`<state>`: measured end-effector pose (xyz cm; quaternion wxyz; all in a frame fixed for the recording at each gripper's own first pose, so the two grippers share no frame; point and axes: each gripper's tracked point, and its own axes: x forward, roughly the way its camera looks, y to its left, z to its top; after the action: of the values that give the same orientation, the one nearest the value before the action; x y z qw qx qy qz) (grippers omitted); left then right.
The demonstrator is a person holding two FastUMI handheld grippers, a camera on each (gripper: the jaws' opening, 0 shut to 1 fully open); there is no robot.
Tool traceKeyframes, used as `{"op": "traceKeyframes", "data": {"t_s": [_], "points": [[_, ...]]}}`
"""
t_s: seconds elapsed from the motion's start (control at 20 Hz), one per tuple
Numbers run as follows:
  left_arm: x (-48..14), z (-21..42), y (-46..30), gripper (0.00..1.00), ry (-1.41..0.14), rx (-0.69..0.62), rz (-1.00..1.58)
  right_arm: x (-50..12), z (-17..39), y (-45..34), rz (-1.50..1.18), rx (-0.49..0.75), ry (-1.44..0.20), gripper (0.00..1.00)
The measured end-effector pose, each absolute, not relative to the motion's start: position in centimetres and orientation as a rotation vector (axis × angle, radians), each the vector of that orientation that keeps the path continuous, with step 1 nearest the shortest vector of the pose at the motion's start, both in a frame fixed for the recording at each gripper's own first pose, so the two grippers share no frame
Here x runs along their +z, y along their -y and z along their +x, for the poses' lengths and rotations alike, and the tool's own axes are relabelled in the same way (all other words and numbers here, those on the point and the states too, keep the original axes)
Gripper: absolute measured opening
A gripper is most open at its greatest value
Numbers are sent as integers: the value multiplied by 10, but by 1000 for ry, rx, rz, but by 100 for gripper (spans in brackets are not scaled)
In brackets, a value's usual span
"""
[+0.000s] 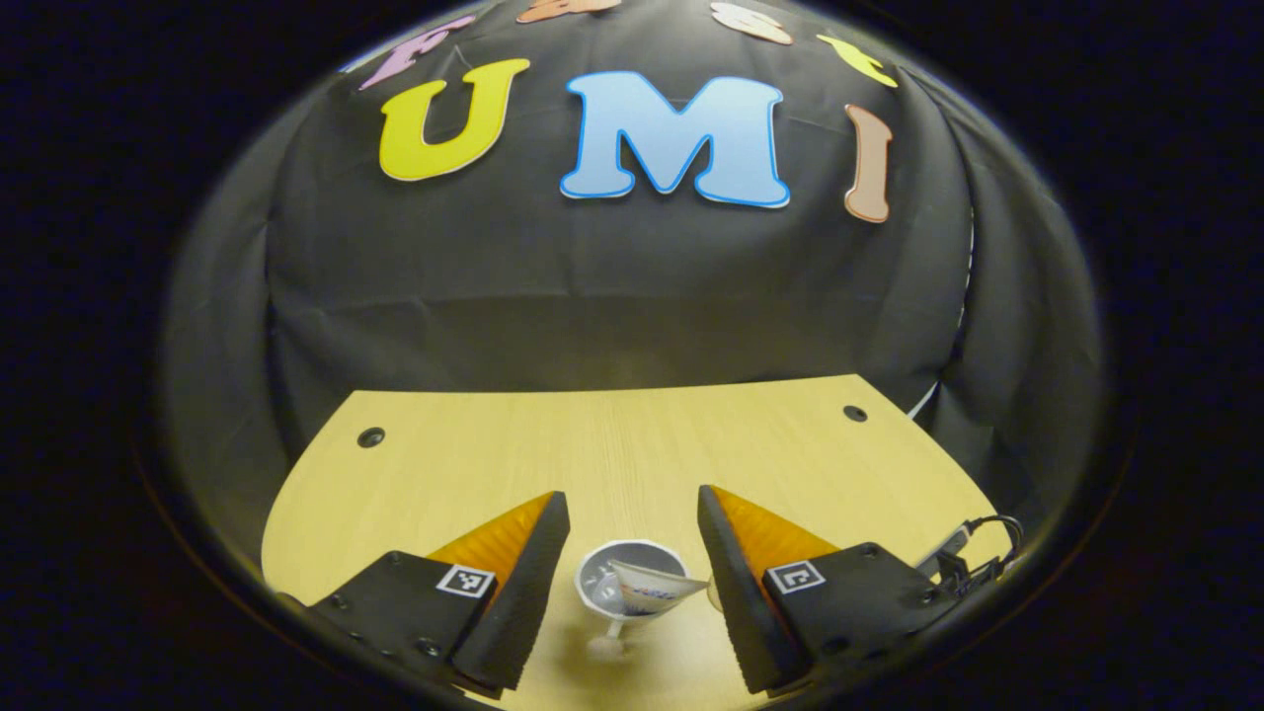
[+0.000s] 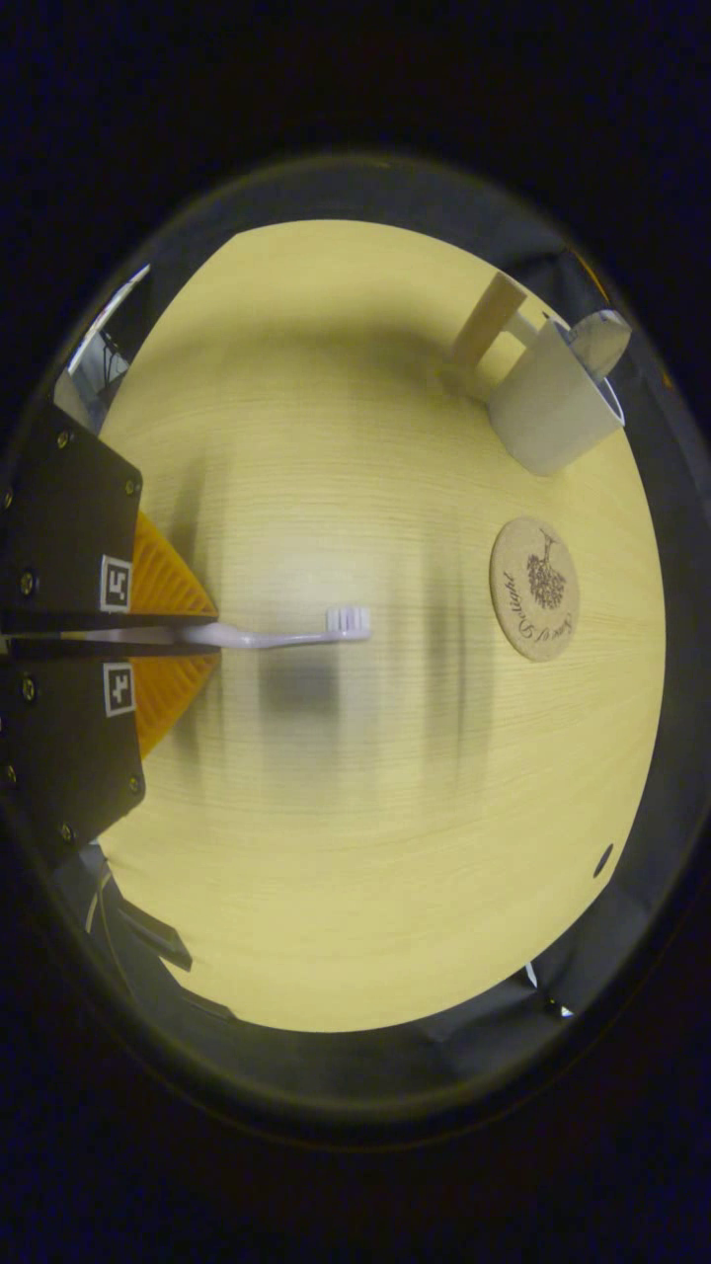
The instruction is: Put the toothbrush and toothpaste on the desktop into the cup, then pick up the cup and place it on the coaster on the desktop.
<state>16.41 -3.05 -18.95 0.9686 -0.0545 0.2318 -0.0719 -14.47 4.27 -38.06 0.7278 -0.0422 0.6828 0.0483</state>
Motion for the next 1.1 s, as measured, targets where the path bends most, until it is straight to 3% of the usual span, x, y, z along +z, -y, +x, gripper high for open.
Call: {"op": "traceKeyframes", "data": {"t_s": [0.45,1.1], "points": [[-172,106,-37,85,-456,-42,-141,-359,-116,-59,41,112,-1444,2],[-185,-1,-184,85,-502,255,-186,-179,128,-141,205,182,-803,1]]}}
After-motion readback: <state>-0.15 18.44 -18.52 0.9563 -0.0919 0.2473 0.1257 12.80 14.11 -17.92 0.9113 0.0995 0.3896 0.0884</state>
